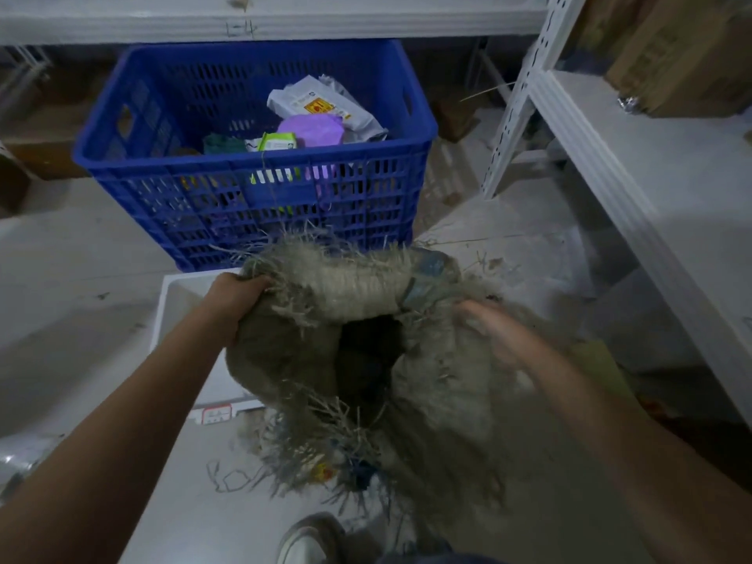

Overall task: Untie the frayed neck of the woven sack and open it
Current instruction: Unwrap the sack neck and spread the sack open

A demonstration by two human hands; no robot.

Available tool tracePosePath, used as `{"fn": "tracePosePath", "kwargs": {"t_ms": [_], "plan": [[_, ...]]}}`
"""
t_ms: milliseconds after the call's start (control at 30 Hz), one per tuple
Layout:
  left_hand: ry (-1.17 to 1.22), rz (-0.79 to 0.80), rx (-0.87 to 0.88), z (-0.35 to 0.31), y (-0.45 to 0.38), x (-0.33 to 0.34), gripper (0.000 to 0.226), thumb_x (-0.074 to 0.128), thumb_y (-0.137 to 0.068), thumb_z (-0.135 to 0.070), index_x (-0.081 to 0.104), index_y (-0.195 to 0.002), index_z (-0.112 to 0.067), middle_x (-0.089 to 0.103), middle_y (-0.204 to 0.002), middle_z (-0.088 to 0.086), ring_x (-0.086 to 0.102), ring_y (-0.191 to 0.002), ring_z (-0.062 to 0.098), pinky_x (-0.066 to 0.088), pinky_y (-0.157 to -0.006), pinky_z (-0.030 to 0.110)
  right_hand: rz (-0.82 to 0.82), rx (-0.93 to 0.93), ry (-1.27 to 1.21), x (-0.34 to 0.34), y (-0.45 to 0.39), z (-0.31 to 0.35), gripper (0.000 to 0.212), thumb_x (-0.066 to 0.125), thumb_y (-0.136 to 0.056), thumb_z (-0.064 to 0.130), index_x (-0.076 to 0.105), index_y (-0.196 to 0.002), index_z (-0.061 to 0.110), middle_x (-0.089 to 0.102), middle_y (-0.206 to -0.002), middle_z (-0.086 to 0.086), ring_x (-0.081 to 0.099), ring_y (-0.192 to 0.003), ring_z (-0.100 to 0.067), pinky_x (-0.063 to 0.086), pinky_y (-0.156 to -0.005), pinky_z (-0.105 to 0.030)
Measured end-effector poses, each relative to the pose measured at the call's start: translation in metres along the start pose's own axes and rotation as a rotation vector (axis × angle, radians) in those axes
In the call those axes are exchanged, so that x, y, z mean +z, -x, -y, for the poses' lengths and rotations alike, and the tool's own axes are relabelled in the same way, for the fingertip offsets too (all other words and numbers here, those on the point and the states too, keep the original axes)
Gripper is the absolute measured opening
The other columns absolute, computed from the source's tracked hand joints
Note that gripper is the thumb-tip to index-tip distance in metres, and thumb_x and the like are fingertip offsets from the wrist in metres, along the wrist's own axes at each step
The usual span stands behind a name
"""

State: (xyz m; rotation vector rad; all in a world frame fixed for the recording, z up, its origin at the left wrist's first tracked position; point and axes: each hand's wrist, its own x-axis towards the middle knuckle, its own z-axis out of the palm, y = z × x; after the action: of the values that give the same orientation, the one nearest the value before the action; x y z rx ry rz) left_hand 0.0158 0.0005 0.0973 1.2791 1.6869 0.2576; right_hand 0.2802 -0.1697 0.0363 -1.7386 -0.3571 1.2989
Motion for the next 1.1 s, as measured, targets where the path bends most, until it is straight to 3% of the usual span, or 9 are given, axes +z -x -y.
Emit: {"fn": "tracePosePath", "kwargs": {"t_ms": [133,233,367,433,533,633,800,1000,1100], "plan": [[-0.307,0.039,-0.044,0.000,-0.012,-0.009,0.054,0.060,-0.089,-0.031,0.050,-0.125,0.008,0.053,-0.128,0.027,0.054,-0.110,0.041,0.045,-0.090,0.044,0.101,0.303,0.085,-0.033,-0.007,0.025,0.024,0.048,-0.093,0.025,0.065,-0.091,0.007,0.073,-0.065,-0.009,0.070,-0.055,-0.021,0.058,-0.057,-0.028],[-0.445,-0.060,0.026,-0.010,-0.017,-0.005,0.067,0.061,-0.088,-0.031,0.036,-0.135,0.010,0.045,-0.137,0.030,0.046,-0.123,0.043,0.040,-0.099,0.047,0.104,0.450,0.396,-0.036,-0.018,0.031,0.054,0.069,-0.073,0.044,0.061,-0.116,0.013,0.062,-0.117,-0.018,0.063,-0.100,-0.031,0.049,-0.097,-0.048],[-0.678,-0.453,0.787,-0.011,0.023,0.044,0.072,0.057,-0.082,-0.042,0.032,-0.140,-0.007,0.041,-0.142,0.019,0.037,-0.133,0.036,0.025,-0.113,0.056,0.071,0.450,0.418,-0.031,-0.038,0.030,0.087,0.070,-0.076,0.046,0.029,-0.147,0.019,0.018,-0.158,-0.010,0.026,-0.143,-0.031,0.031,-0.113,-0.046],[-1.067,-0.270,1.137,0.005,0.046,0.085,0.096,0.051,-0.079,-0.062,0.009,-0.150,-0.014,0.022,-0.157,0.014,0.016,-0.146,0.035,0.006,-0.116,0.061,0.091,0.475,0.433,-0.029,-0.041,0.032,0.091,0.074,-0.071,0.048,0.032,-0.146,0.019,0.025,-0.156,-0.012,0.034,-0.139,-0.032,0.037,-0.109,-0.048],[-1.370,-0.124,0.962,0.030,0.026,0.114,0.096,0.045,-0.086,-0.061,-0.013,-0.149,-0.017,0.005,-0.160,0.017,0.001,-0.147,0.041,-0.001,-0.113,0.064,0.089,0.461,0.523,-0.033,-0.044,0.035,0.101,0.078,-0.061,0.054,0.034,-0.145,0.018,0.033,-0.150,-0.013,0.041,-0.133,-0.034,0.042,-0.105,-0.049],[-1.176,-0.097,0.752,0.031,0.008,0.109,0.048,0.046,-0.095,-0.024,0.035,-0.140,-0.013,0.045,-0.140,0.019,0.042,-0.131,0.038,0.034,-0.107,0.054,0.031,0.383,0.482,-0.035,-0.032,0.049,0.066,0.070,-0.071,0.052,0.058,-0.119,0.007,0.068,-0.103,-0.015,0.065,-0.089,-0.030,0.055,-0.082,-0.039],[-0.849,-0.161,0.766,0.024,0.009,0.101,0.026,0.044,-0.093,-0.012,0.050,-0.118,-0.008,0.066,-0.102,0.017,0.065,-0.089,0.037,0.051,-0.071,0.041,-0.742,-0.445,0.911,-0.011,0.021,0.056,0.054,0.057,-0.081,0.046,0.054,-0.101,-0.005,0.060,-0.097,-0.022,0.058,-0.092,-0.036,0.042,-0.084,-0.041],[-0.757,-0.197,0.766,0.015,0.013,0.096,0.025,0.041,-0.092,-0.009,0.051,-0.115,-0.006,0.068,-0.094,0.023,0.064,-0.085,0.041,0.051,-0.069,0.044,-0.135,0.232,0.822,0.071,0.090,-0.062,0.102,0.042,-0.071,0.082,0.027,-0.137,0.005,0.054,-0.132,-0.011,0.056,-0.117,-0.029,0.046,-0.096,-0.034],[-0.698,-0.188,0.746,0.011,0.016,0.094,0.022,0.045,-0.091,-0.011,0.055,-0.110,-0.003,0.067,-0.098,0.023,0.063,-0.089,0.042,0.052,-0.072,0.045,-0.154,0.289,0.704,0.081,0.058,-0.098,0.113,0.053,-0.060,0.084,0.022,-0.134,0.004,0.045,-0.138,-0.015,0.050,-0.122,-0.031,0.045,-0.099,-0.038]]}}
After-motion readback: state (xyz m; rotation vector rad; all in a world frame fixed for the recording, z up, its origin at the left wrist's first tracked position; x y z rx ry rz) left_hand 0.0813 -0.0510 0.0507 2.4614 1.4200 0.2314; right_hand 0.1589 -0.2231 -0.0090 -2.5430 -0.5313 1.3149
